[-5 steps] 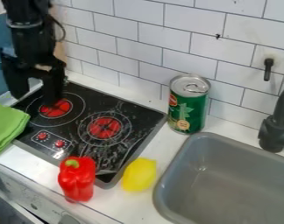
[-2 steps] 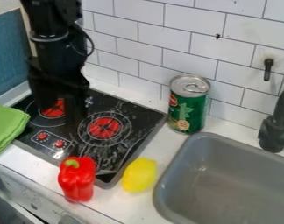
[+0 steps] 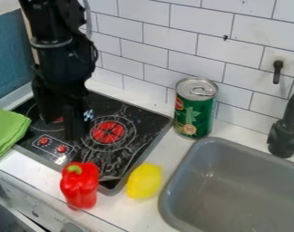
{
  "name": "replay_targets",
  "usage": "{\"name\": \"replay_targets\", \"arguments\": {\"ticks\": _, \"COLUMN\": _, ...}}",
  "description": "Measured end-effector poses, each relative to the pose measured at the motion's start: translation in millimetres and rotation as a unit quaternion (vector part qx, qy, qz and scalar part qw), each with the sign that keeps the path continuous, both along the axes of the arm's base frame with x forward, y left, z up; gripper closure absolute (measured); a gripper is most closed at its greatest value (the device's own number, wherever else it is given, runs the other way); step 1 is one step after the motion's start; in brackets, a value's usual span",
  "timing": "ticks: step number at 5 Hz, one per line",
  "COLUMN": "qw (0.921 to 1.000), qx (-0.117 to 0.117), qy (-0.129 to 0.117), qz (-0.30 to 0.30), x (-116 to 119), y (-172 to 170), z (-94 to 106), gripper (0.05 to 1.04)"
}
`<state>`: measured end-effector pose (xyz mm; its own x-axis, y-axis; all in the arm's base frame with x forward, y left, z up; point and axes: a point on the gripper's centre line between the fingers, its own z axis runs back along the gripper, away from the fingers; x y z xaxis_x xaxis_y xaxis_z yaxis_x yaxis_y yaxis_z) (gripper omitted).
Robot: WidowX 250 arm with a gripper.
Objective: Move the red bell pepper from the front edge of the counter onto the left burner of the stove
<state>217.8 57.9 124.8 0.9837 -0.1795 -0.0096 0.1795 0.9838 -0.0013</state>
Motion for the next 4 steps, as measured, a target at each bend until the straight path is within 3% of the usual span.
{"name": "replay_targets", "arguments": {"ticks": 2, "qw": 0.9983, "qx": -0.025, "qy": 0.031, "qz": -0.043, "x": -0.1, "y": -15.9, "z": -28.1, "gripper": 0.083}}
{"name": "replay_targets", "arguments": {"ticks": 4, "qw": 0.9966, "qx": -0.033, "qy": 0.044, "qz": -0.061, "x": 1.1, "y": -32.2, "z": -37.2, "gripper": 0.083}}
